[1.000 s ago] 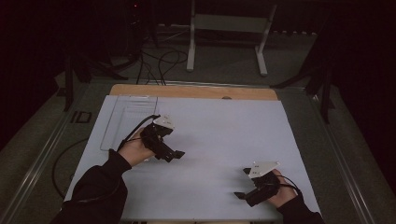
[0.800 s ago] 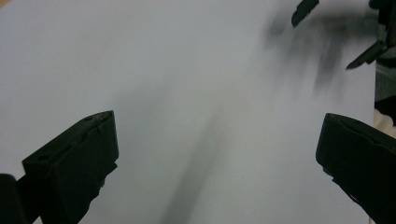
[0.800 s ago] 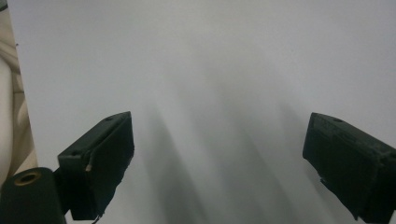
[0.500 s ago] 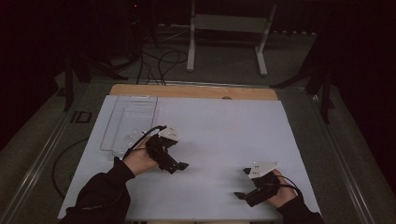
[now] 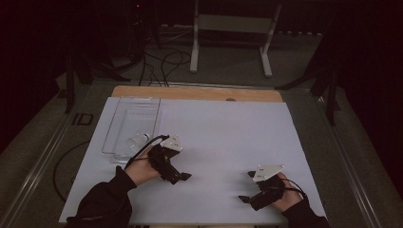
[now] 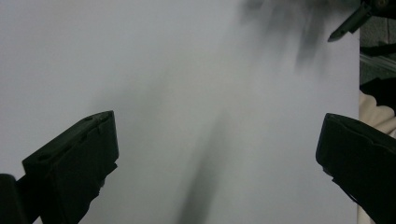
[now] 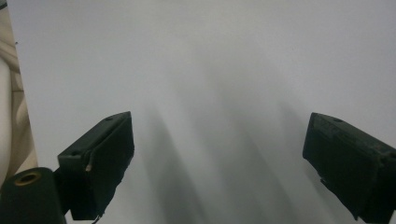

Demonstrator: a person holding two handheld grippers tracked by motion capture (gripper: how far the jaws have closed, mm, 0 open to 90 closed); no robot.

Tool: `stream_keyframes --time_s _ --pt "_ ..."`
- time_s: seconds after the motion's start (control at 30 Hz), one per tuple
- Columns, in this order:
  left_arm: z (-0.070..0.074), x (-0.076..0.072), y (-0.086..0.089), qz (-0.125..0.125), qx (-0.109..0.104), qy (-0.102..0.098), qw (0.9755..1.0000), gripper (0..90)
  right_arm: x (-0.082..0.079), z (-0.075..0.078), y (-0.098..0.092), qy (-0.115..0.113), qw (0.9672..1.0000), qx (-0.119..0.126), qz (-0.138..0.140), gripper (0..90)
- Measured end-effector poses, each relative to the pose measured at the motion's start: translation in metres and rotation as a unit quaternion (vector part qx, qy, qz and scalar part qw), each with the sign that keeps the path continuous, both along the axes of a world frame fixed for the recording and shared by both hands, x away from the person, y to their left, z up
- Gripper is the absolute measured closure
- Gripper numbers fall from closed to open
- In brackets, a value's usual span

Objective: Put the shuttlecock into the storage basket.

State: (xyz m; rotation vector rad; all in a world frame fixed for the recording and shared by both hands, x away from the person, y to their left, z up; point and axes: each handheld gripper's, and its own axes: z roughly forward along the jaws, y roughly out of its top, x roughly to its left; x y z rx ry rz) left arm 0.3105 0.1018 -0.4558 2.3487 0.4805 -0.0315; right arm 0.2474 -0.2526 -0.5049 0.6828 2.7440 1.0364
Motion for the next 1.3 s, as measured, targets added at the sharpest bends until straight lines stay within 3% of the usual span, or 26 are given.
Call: stream_keyframes --time_s 0.3,0.83,1.3 --pt "-0.005 -0.010 0.007 -0.002 -0.001 -0.003 1.0000 0.0 0.000 0.000 0.000 0.000 1.0000 0.001 0.000 8.8" --pt "-0.023 -0.026 0.026 0.019 -0.012 0.000 0.9997 0.1 0.000 0.001 0.000 -0.002 1.0000 -0.002 0.000 8.8" --pt "-0.033 -0.039 0.047 0.015 -0.022 -0.009 0.9996 0.0 -0.001 0.001 0.001 -0.001 1.0000 -0.002 0.000 8.8"
